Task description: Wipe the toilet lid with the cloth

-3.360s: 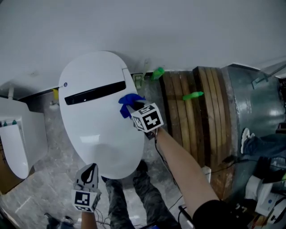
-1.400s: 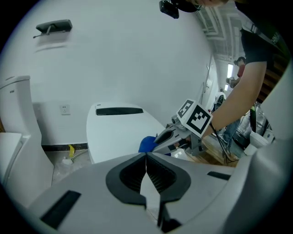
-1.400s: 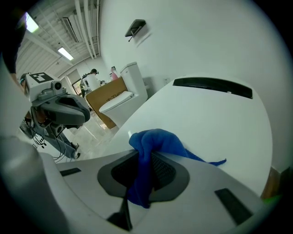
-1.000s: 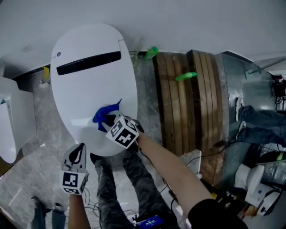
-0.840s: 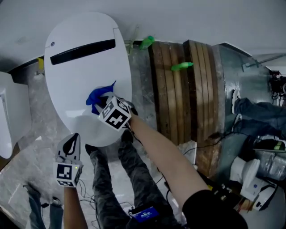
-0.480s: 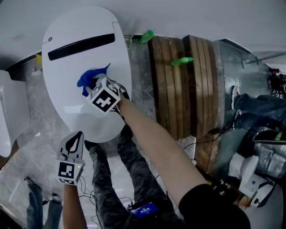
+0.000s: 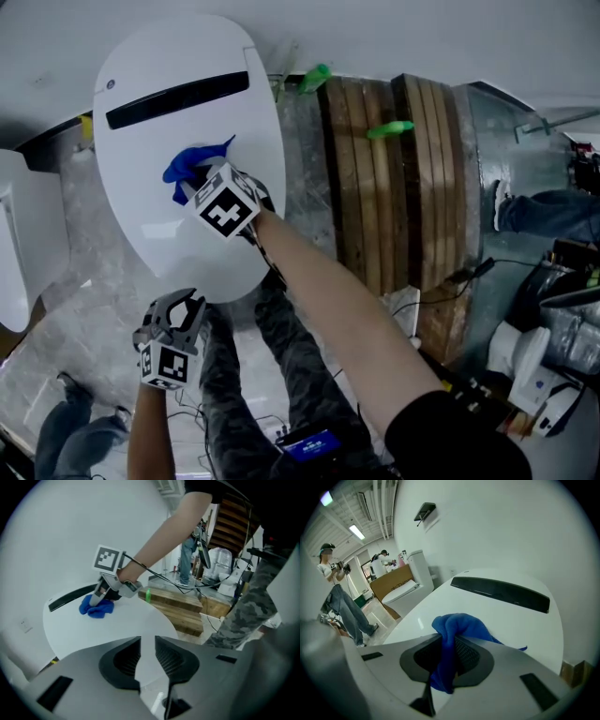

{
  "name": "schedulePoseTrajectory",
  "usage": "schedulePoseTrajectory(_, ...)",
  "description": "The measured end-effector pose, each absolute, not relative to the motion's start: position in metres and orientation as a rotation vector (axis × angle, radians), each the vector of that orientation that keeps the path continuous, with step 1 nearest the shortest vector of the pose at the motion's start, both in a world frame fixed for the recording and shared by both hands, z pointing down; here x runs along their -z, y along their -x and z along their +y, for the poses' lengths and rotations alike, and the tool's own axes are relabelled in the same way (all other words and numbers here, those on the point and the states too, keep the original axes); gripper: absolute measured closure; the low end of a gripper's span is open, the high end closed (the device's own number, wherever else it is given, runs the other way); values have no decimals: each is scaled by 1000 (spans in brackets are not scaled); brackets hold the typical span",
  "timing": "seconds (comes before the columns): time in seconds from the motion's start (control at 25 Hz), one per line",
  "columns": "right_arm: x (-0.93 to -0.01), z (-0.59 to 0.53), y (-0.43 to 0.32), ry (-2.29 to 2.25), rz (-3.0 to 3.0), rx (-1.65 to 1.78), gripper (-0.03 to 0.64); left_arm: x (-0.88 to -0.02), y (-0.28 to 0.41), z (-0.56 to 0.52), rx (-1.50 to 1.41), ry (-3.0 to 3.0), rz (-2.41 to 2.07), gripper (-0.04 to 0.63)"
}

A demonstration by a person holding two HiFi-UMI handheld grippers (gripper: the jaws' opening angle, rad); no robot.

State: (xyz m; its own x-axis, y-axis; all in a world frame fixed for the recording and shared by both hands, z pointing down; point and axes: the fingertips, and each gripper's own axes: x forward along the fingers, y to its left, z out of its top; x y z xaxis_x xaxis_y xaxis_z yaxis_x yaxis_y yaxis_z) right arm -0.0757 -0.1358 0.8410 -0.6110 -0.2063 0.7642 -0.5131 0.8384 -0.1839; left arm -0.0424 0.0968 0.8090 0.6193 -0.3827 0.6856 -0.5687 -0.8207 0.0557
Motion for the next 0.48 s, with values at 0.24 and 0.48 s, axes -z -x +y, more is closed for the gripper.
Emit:
schedulePoseTrajectory(0.24,-831,-104,79,-467,-2288,-555,550,-842,32,116,-1297,-2697,-604,328)
schedulePoseTrajectory(0.48,-810,-87,62,-529,-2394,-650,550,-896,35,139,-1736,-2726,-514,263)
